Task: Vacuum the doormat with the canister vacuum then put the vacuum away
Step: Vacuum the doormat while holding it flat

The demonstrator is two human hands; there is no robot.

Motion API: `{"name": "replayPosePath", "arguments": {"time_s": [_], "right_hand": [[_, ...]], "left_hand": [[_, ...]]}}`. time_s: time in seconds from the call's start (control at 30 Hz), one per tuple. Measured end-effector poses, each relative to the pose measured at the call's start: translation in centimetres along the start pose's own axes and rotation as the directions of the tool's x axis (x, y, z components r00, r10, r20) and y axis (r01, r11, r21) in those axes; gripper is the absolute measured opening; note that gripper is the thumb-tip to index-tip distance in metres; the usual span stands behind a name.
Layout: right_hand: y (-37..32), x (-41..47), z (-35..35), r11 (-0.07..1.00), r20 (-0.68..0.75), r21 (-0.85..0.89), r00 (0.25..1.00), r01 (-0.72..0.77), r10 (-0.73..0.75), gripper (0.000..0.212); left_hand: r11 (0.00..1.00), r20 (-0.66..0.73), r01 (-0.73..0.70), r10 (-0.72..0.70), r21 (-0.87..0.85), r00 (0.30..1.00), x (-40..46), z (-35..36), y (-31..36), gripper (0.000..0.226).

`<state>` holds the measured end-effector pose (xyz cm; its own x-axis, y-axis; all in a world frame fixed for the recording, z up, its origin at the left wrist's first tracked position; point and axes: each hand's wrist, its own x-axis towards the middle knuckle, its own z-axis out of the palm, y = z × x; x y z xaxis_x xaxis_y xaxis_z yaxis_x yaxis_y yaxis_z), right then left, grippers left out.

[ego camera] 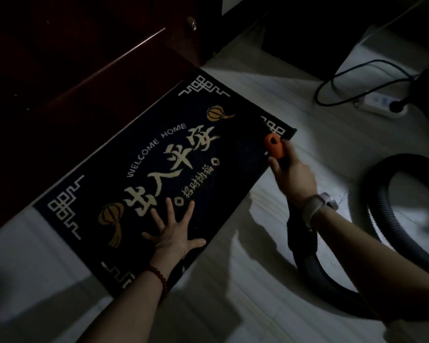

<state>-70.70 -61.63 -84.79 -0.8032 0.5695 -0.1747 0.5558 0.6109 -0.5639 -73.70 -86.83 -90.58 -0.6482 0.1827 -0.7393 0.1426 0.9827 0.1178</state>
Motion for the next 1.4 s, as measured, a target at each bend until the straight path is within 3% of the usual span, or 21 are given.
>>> {"name": "replayPosePath", "arguments": {"time_s": [0.13,0.3,0.37,0.5,0.6,0.7,0.87,1.1,1.27,1.4], "right_hand": [[0.5,-9.1,1.0,0.987,0.207,-0.036,0.967,0.157,-0.146,0.059],[2.2,-15.9,-0.6,0.969,0.433,-0.154,0.895,0.193,-0.109,0.064],[1.6,-16.7,-2.0,0.97,0.434,-0.172,0.897,0.17,-0.08,0.064],[-2.0,-17.7,-6.3,0.949,0.401,-0.253,0.913,0.188,-0.074,0.066],[-6.2,-19.5,-11.2,0.947,0.382,-0.256,0.92,0.194,-0.086,0.066],[-10.8,-21.9,-17.7,0.963,0.344,-0.199,0.933,0.183,-0.106,0.066],[-18.6,-27.2,-28.0,0.964,0.328,-0.17,0.934,0.207,-0.143,0.066],[-27.7,-34.0,-39.6,0.995,0.303,0.029,0.947,0.098,-0.103,0.064],[-28.4,-35.2,-44.8,0.98,0.254,0.198,0.966,0.005,-0.056,0.064],[-25.5,-33.1,-49.2,0.948,0.248,0.291,0.967,-0.131,0.057,0.051]], "left_hand": [[0.999,-0.05,-0.028,0.026,-0.041,0.998,-0.3,0.2,-0.2,0.099],[0.992,-0.098,-0.088,0.078,-0.093,0.992,-1.4,0.6,-1.4,0.086],[0.982,-0.134,-0.077,0.054,-0.171,0.99,-3.3,-0.2,-1.9,0.074],[0.935,-0.371,-0.101,-0.034,-0.341,0.928,-11.2,-5.4,-2.4,0.05],[0.936,-0.523,-0.151,-0.04,-0.317,0.852,-19.1,-10.8,-2.8,0.042],[0.904,-0.573,-0.207,-0.05,-0.374,0.818,-27.7,-15.4,-2.5,0.038],[0.85,-0.502,-0.221,-0.058,-0.478,0.863,-41.3,-21.5,-0.7,0.043],[0.81,-0.385,-0.297,0.097,-0.505,0.918,-55.4,-29.3,3.6,0.042],[0.65,-0.141,-0.275,0.251,-0.708,0.958,-58.8,-33.7,10.7,0.033],[0.571,-0.086,-0.25,0.298,-0.782,0.951,-57.8,-34.5,18.4,0.018]]}}
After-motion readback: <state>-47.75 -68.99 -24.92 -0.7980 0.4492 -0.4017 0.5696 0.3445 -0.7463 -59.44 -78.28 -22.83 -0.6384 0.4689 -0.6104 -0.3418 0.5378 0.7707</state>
